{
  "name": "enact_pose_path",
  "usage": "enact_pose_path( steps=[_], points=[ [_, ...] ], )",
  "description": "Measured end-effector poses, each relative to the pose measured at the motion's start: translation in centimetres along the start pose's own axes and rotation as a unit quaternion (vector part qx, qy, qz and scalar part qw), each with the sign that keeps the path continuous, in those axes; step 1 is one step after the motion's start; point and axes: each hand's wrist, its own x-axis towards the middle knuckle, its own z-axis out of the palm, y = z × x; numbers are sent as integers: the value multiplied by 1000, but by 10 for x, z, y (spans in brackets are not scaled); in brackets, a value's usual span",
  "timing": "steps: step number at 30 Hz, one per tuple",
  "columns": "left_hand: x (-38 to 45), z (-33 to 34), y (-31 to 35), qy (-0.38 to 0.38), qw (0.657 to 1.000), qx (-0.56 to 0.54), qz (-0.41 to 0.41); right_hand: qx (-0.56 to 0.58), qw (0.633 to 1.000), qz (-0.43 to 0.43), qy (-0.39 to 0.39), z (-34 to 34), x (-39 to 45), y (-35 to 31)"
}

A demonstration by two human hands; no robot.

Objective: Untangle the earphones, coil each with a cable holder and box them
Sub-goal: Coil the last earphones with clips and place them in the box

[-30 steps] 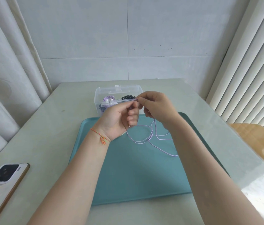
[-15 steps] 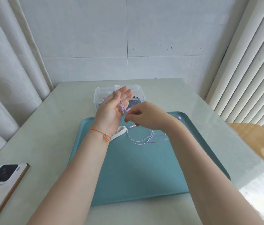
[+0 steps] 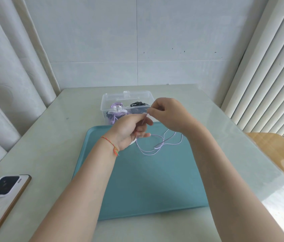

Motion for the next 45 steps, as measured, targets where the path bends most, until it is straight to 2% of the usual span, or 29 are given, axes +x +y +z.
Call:
enact_pose_path(
  steps=[3,6,9,13,19,23,29,33,36,42,45],
  points=[
    [-5,1,3,-85,991,-92,-54,38,999,1,20,5,3,3],
    [-10,2,8,-107,977,-184,-24,92,995,18,24,10,4,3],
    [-9,2,12,-84,965,-248,11,115,992,46,-24,14,1,2],
    [-8,9,11,-67,966,-246,32,146,983,76,-81,11,-2,3],
    [-8,-1,16,-39,938,-327,112,97,981,78,-151,9,-6,7],
    [-5,-4,11,-8,948,-279,155,43,972,50,-225,14,-10,-4],
    [-2,-3,3,61,986,-59,141,30,985,38,-168,2,-11,-9],
    [-5,5,0,23,994,19,101,29,992,15,-120,-4,-10,-10],
    [-6,3,1,21,994,76,72,44,997,1,-61,-8,-7,-6],
    [-8,-3,6,-52,999,5,-13,110,994,-2,28,-1,-1,0],
    [-9,-5,7,-98,993,-65,-4,170,984,2,53,4,0,2]
  ],
)
